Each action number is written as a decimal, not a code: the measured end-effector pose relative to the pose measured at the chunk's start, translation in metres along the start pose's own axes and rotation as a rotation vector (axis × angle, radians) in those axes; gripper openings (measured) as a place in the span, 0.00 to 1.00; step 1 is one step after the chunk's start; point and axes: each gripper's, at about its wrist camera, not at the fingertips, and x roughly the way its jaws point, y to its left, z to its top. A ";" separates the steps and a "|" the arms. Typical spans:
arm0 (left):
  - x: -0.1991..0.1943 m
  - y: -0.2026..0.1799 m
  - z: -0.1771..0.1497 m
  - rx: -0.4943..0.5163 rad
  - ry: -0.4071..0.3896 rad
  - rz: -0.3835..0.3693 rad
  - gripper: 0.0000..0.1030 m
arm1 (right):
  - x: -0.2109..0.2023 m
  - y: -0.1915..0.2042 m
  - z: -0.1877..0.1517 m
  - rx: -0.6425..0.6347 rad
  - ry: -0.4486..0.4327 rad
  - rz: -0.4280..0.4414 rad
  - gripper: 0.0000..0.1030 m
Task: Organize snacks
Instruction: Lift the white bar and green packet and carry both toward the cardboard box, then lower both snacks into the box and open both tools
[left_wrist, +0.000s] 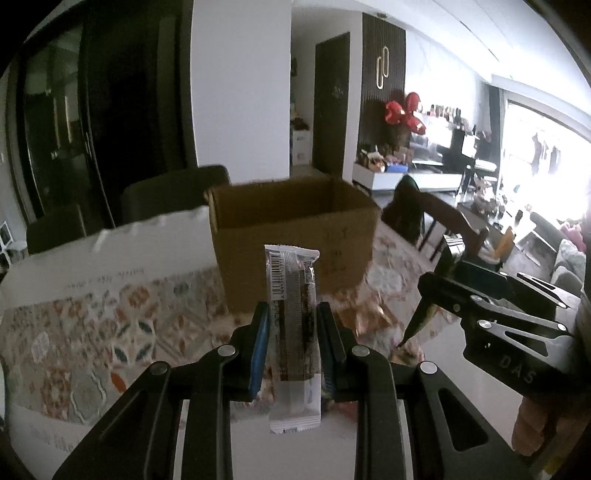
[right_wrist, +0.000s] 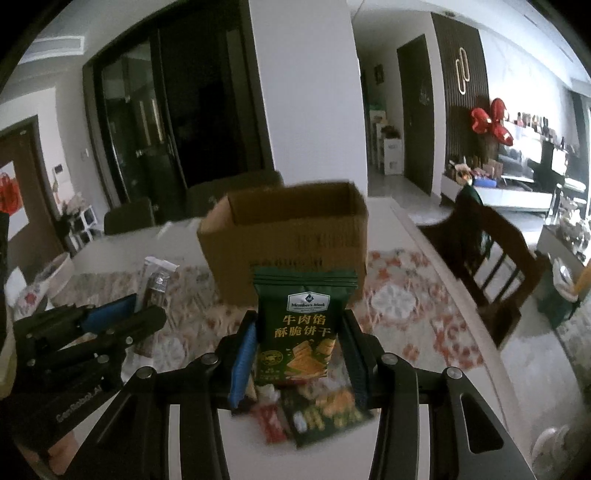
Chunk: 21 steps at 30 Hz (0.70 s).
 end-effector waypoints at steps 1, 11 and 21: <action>0.001 0.001 0.005 -0.003 -0.004 -0.002 0.25 | 0.002 0.000 0.007 -0.004 -0.012 0.000 0.44; 0.025 0.018 0.056 -0.036 -0.037 0.004 0.25 | 0.028 -0.004 0.061 -0.028 -0.078 0.038 0.44; 0.071 0.033 0.103 -0.059 -0.018 0.012 0.25 | 0.083 -0.013 0.110 -0.042 -0.043 0.091 0.44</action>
